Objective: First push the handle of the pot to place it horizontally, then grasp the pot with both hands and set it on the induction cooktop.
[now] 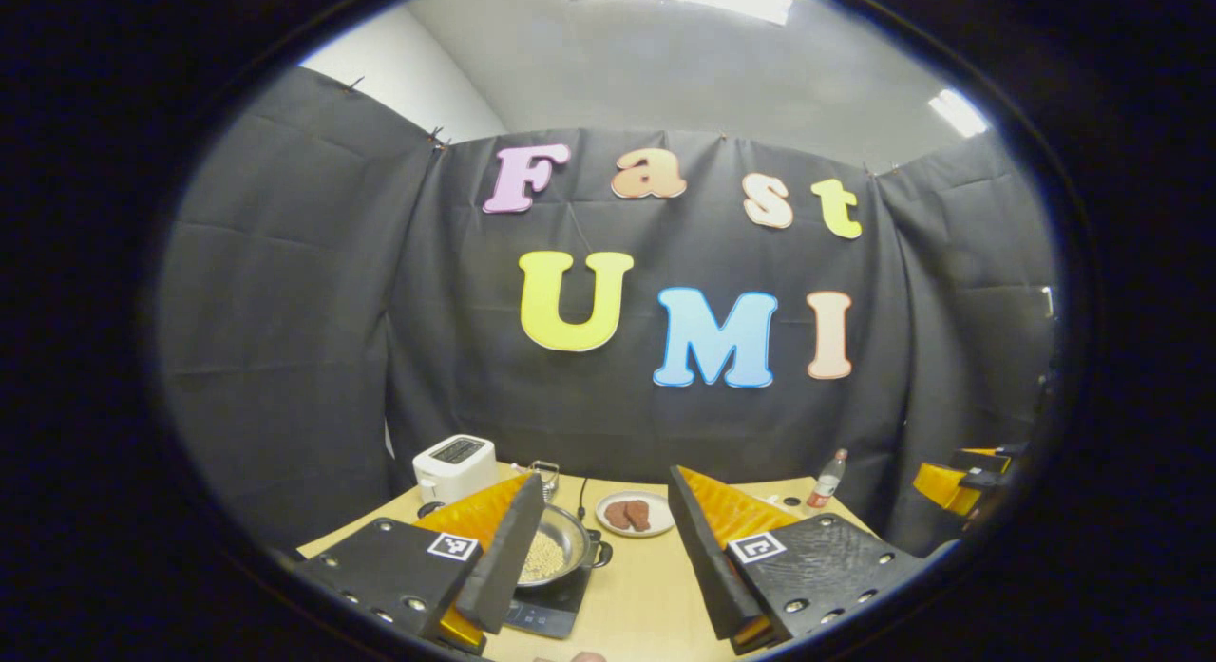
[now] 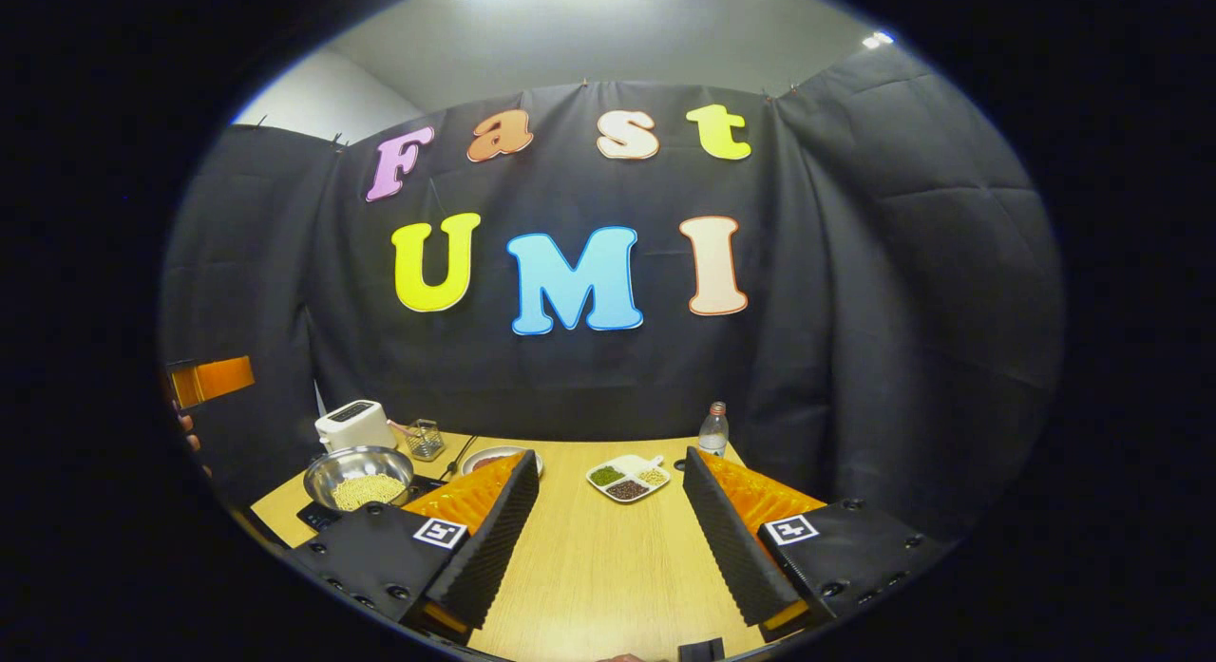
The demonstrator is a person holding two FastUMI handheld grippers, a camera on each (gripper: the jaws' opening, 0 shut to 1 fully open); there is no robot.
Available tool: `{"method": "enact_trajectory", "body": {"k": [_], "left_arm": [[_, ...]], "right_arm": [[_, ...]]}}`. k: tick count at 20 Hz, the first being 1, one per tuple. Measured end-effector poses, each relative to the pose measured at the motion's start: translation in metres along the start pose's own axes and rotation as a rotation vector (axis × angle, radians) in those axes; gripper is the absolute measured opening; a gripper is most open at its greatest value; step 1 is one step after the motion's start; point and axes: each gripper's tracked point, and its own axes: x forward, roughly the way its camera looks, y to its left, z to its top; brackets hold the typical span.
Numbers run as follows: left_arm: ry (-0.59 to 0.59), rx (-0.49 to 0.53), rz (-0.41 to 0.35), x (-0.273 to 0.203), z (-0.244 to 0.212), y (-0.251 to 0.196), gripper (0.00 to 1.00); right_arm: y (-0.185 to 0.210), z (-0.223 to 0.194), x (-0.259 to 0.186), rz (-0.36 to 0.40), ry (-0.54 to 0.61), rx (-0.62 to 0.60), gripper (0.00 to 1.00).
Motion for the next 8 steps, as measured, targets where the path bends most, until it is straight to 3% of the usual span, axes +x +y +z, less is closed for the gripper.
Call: {"method": "enact_trajectory", "body": {"k": [8], "left_arm": [[0.011,-0.006,-0.019,-0.013,-0.017,-0.009,0.77]], "right_arm": [[0.009,-0.01,-0.012,0.006,0.027,0.06,0.92]]}}
